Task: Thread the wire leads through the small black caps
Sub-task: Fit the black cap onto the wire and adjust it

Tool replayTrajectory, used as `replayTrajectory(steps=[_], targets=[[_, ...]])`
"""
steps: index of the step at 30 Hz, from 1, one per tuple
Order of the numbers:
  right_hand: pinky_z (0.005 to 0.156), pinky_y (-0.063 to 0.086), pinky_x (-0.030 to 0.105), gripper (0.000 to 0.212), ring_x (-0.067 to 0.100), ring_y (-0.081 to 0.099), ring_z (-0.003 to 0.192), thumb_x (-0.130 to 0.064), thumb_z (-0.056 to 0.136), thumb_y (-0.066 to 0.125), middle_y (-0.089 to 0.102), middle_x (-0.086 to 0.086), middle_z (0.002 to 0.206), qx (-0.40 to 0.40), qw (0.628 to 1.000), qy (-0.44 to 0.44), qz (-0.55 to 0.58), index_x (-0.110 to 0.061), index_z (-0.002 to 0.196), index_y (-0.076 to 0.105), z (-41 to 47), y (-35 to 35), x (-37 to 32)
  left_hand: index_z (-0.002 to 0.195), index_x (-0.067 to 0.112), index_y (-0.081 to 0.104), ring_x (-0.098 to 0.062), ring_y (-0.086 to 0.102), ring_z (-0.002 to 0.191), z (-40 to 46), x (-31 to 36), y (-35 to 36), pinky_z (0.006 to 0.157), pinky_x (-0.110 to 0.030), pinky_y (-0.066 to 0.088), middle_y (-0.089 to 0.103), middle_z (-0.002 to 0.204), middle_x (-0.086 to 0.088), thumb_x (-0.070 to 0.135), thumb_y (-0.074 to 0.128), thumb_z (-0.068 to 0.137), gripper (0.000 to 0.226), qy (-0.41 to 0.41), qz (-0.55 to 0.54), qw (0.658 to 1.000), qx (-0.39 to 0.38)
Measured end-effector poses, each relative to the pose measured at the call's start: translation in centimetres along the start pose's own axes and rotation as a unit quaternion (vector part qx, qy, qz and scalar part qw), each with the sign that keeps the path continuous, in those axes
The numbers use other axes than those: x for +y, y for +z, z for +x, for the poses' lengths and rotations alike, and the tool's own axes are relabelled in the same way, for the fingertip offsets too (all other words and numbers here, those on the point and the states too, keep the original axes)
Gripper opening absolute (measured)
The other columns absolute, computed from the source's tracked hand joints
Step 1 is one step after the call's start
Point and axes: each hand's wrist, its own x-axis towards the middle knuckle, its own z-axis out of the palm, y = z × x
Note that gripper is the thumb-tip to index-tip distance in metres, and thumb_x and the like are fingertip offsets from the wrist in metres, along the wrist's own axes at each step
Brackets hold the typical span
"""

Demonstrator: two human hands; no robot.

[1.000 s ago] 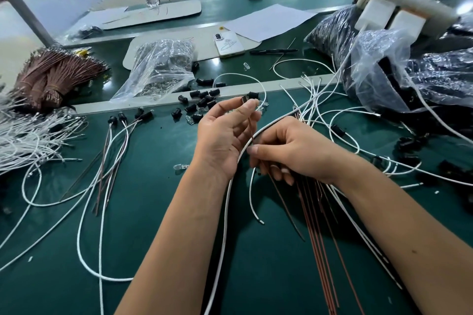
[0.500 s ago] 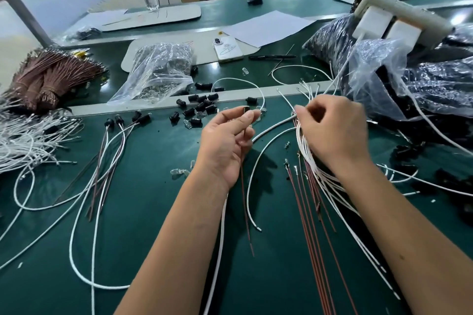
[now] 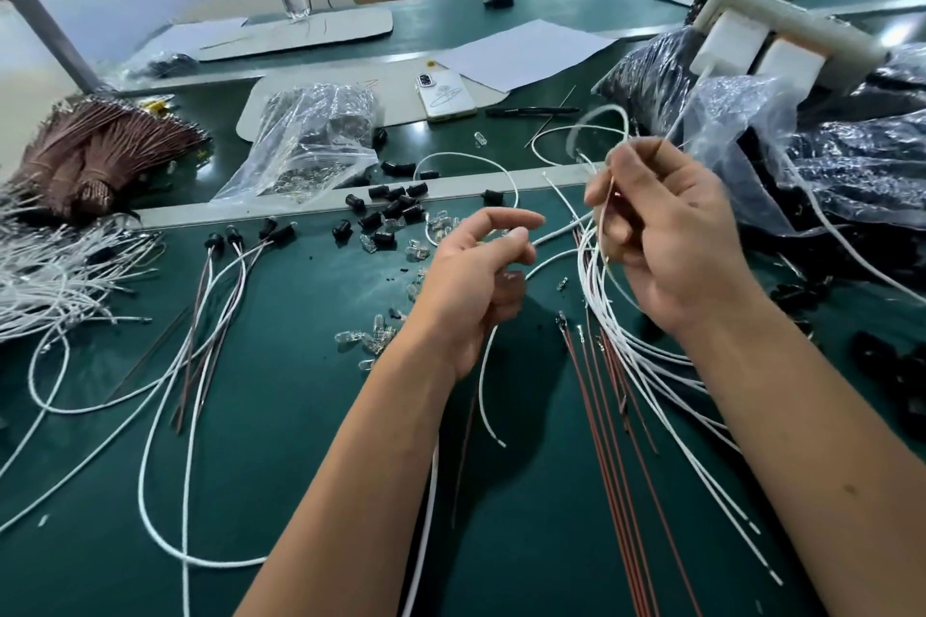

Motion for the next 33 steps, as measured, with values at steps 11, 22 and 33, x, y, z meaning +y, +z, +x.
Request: replayTrajectory(steps=[11, 22, 33], targets=[[0.07, 0.059, 0.02, 0.002, 0.016, 0.072, 0.079, -0.015, 0.098, 0.057, 0.077, 0.011, 0.097, -0.022, 0.98, 0.004, 0.197, -0.016, 0.099, 0.056, 0.0, -0.1, -0.4, 0.1, 0.007, 0.067, -0.012, 0.026, 0.05, -1.3, -0.7, 1.4, 0.042, -0.016, 0.022, 0.04, 0.065, 0.002, 0.013, 0.067, 0.096, 0.007, 0.026, 0.129, 0.984, -0.117], [0.055, 0.045, 0.025, 0.031, 0.02, 0.057, 0.069, -0.043, 0.098, 0.059, 0.071, 0.013, 0.096, -0.124, 0.974, 0.03, -0.189, -0.015, 0.099, 0.073, 0.7, -1.6, 0.0, 0.083, 0.013, 0.071, -0.005, 0.025, 0.045, 0.1, -0.2, -0.2, 0.037, -0.014, 0.019, 0.038, 0.068, -0.001, 0.021, 0.06, 0.1, 0.022, 0.065, 0.002, 0.997, -0.036], [0.082, 0.057, 0.048, 0.014, 0.025, 0.071, 0.084, -0.031, 0.098, 0.07, 0.078, -0.007, 0.084, -0.286, 0.803, 0.059, -0.52, -0.028, 0.092, 0.082, 0.0, -1.6, 0.2, 0.088, 0.012, 0.069, -0.002, 0.027, 0.045, 0.3, 1.2, -2.6, 0.036, -0.014, 0.019, 0.045, 0.069, 0.003, 0.027, 0.06, 0.098, 0.02, 0.077, -0.145, 0.985, 0.054]])
